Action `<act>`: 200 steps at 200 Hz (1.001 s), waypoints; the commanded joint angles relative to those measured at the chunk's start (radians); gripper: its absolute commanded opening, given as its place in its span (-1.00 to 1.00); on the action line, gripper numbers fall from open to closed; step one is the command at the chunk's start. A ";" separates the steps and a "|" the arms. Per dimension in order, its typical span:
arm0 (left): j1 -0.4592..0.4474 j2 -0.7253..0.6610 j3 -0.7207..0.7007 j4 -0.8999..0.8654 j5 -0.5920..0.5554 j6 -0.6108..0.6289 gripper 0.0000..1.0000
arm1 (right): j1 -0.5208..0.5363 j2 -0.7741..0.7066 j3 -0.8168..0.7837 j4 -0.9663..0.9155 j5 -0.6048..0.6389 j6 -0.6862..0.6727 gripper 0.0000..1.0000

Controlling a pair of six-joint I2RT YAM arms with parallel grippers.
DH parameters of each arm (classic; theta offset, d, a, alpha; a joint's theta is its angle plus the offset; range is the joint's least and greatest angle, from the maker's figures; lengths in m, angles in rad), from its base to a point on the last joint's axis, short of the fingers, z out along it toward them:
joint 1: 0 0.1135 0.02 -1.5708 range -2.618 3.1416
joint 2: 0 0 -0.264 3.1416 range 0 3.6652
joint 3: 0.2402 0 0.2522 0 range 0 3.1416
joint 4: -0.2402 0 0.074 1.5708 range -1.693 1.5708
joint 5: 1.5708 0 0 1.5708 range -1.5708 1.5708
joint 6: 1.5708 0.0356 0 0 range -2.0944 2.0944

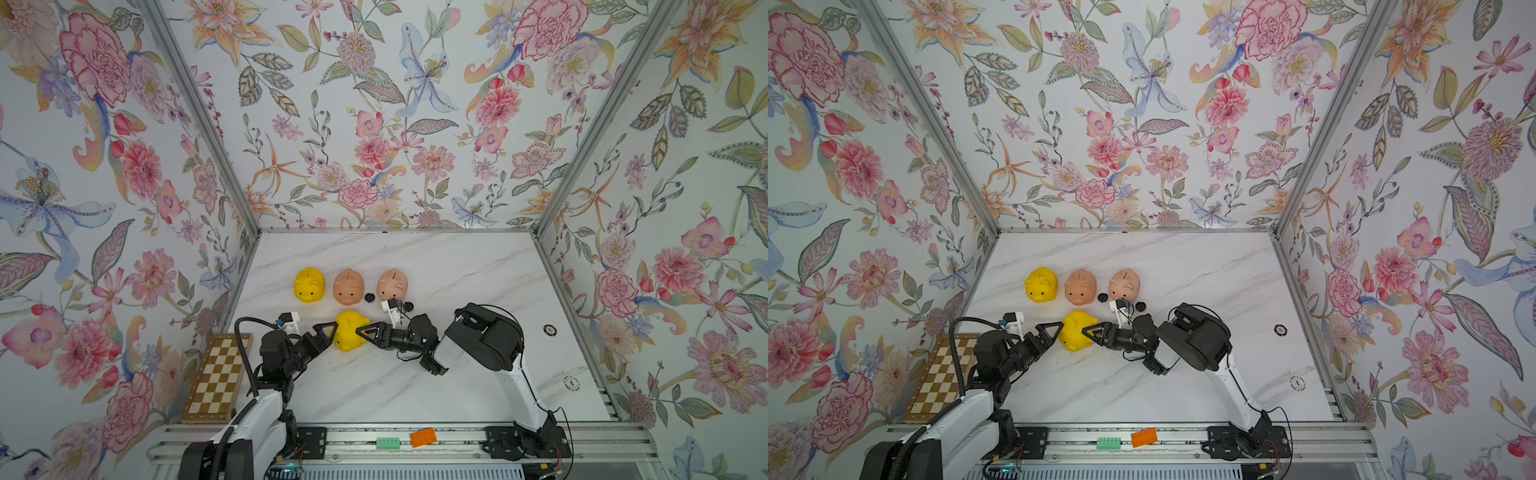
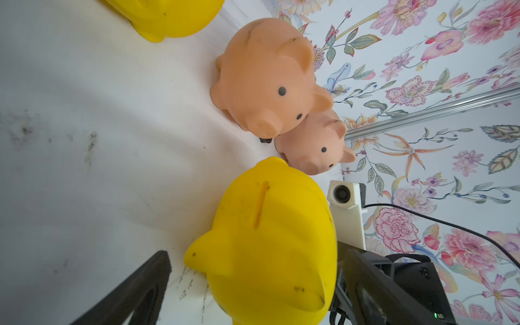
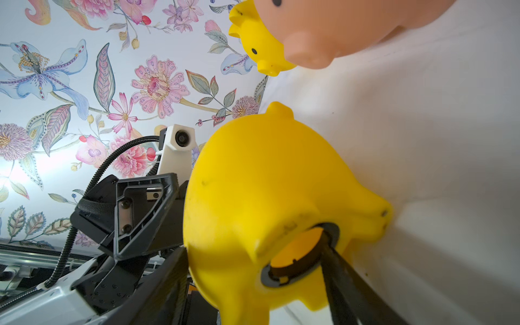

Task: Open piggy banks
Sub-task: Pick up the piggy bank from the center of the board.

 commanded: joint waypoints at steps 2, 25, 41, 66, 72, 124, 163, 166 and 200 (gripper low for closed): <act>0.010 0.031 -0.030 0.179 0.051 -0.034 0.98 | -0.007 0.045 0.006 -0.059 0.006 0.004 0.50; 0.013 0.064 -0.039 0.196 0.044 -0.015 0.98 | -0.007 0.051 0.011 -0.058 0.007 0.005 0.50; 0.015 0.088 -0.039 0.220 0.047 -0.009 0.98 | -0.006 0.052 0.012 -0.057 0.010 0.005 0.50; 0.016 0.144 -0.061 0.333 0.056 -0.029 0.98 | -0.008 0.053 0.014 -0.058 0.009 0.005 0.50; 0.016 0.164 -0.066 0.367 0.059 -0.035 0.98 | -0.006 0.053 0.013 -0.058 0.010 0.005 0.50; 0.018 0.354 -0.094 0.602 0.075 -0.070 0.98 | -0.010 0.057 0.013 -0.057 0.012 0.008 0.50; 0.018 0.560 -0.097 0.879 0.112 -0.129 0.96 | -0.013 0.063 0.015 -0.054 0.012 0.011 0.50; 0.018 0.581 -0.099 0.911 0.117 -0.136 0.96 | -0.013 0.063 0.014 -0.053 0.012 0.011 0.50; 0.015 0.782 -0.093 1.078 0.131 -0.160 0.89 | -0.015 0.065 0.017 -0.054 0.011 0.013 0.50</act>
